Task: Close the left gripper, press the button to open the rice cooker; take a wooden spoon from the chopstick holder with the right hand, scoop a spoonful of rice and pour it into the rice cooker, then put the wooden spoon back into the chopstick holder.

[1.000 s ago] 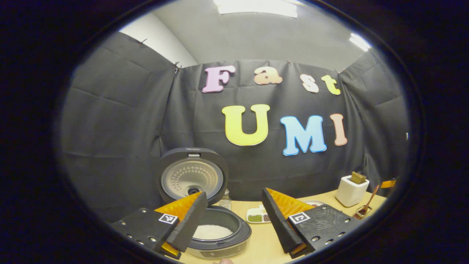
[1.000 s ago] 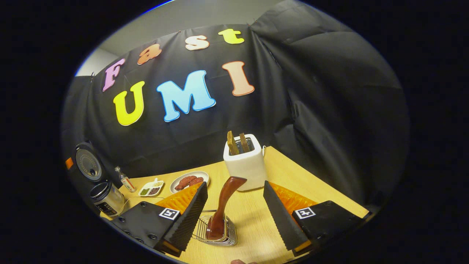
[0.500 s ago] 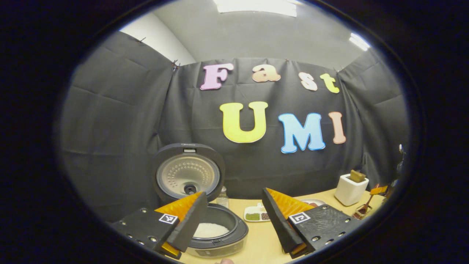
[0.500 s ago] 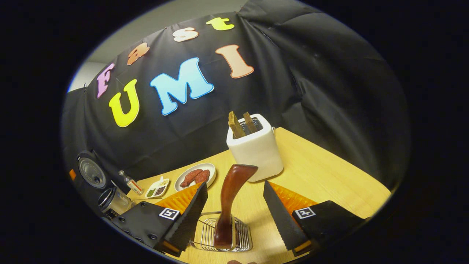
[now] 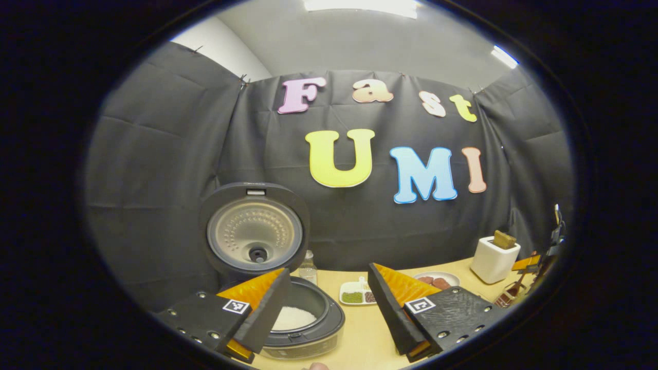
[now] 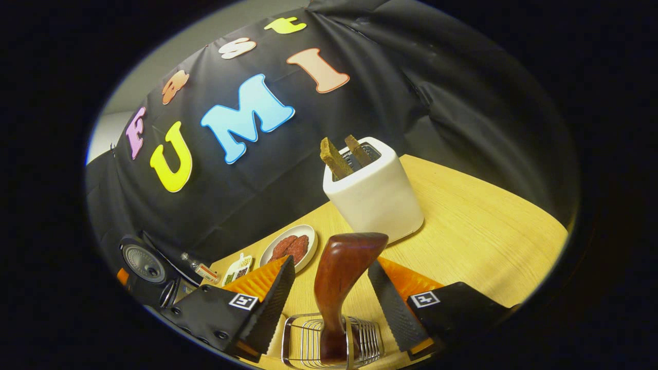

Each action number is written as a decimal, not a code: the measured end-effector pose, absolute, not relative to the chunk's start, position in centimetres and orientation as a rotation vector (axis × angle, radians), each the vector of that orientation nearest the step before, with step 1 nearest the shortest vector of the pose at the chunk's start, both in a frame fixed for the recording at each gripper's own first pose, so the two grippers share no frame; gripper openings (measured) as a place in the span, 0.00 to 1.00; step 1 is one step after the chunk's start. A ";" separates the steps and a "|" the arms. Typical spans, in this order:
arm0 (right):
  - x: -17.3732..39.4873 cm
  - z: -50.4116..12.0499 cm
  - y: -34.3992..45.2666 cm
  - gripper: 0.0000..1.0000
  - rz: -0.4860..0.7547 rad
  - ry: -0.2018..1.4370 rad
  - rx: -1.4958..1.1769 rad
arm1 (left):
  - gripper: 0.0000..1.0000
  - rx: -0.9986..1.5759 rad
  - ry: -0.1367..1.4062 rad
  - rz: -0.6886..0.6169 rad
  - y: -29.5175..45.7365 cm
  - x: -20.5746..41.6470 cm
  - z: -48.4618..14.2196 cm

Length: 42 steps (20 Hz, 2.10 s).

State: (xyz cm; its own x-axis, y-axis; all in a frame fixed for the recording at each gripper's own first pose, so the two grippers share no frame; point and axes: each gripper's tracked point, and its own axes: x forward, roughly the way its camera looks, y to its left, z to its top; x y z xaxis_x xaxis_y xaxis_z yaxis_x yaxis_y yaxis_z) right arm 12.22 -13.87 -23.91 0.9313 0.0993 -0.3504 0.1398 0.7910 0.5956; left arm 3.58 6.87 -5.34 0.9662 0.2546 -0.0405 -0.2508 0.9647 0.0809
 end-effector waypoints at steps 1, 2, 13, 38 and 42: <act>12.3 -23.9 -13.9 0.86 -0.025 0.380 0.662 | 0.94 0.070 0.053 0.255 7.0 3.8 -5.5; 12.5 -23.8 -14.1 0.71 -0.031 0.376 0.664 | 0.92 0.066 0.055 0.254 7.1 4.0 -5.8; 11.7 -21.6 -13.0 0.21 -0.034 0.365 0.572 | 0.94 0.009 0.048 0.209 6.9 3.5 -6.0; 11.5 -6.0 4.3 0.21 0.266 0.163 0.332 | 0.92 -0.073 0.008 0.215 11.0 -2.1 -6.4; 12.5 -9.2 6.9 0.21 0.281 0.219 0.238 | 0.92 -0.093 0.042 0.212 11.1 -2.2 -7.9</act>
